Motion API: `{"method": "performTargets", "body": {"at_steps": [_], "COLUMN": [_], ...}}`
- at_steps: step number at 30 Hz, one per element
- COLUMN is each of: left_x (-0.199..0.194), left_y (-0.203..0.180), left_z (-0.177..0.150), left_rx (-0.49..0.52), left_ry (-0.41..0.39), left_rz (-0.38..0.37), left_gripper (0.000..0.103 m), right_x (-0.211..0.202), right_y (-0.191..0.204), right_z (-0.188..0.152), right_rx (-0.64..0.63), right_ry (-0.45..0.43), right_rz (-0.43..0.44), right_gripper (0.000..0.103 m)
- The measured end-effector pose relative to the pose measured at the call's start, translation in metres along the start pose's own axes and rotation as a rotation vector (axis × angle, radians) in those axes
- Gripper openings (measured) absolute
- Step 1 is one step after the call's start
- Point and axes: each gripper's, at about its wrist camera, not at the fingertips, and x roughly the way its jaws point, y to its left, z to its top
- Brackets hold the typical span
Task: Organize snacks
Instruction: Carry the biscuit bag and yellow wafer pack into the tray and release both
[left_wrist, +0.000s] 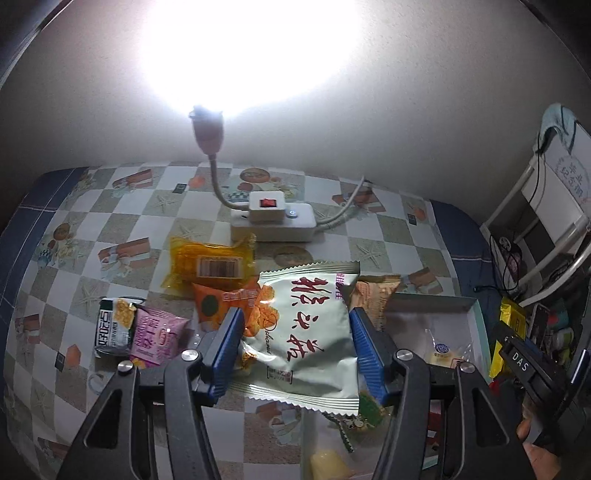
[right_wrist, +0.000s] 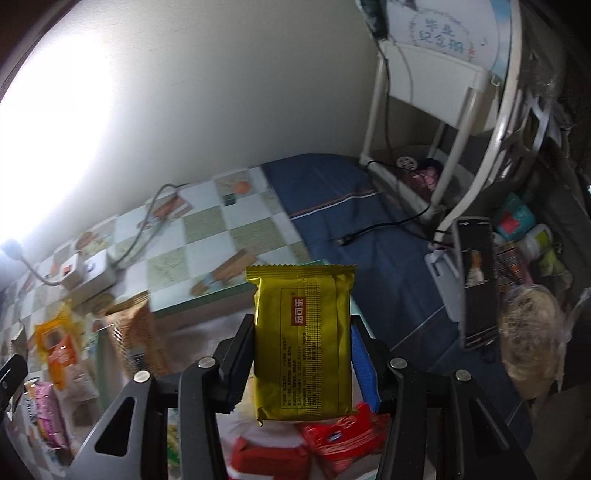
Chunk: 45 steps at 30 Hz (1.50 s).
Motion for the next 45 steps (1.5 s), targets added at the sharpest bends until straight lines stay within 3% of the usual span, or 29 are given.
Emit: {"method": "performTargets", "body": {"at_steps": [9,15,36,45], "left_x": [0.022,0.041,0.070,0.059], "left_y": [-0.065,-0.097,-0.114,-0.111], "left_z": [-0.014,-0.029,-0.047,-0.039], "left_rx": [0.134,0.213,0.254,0.262], "left_ry": [0.024,0.065,0.144,0.142], "left_rz": [-0.054,-0.077,-0.081,-0.083], "left_gripper": [0.060,0.060,0.060,0.062], "right_x": [0.021,0.038,0.062,0.059], "right_y": [-0.035,-0.040,-0.029,-0.028], "right_z": [0.000,-0.003,-0.010,-0.009], "right_rx": [0.064,0.079,0.067,0.061], "right_ry": [-0.009,0.010,0.087,0.098], "right_rz": [-0.104,-0.097,-0.038,-0.022], "right_gripper": [0.052,0.052,0.052,0.065]}}
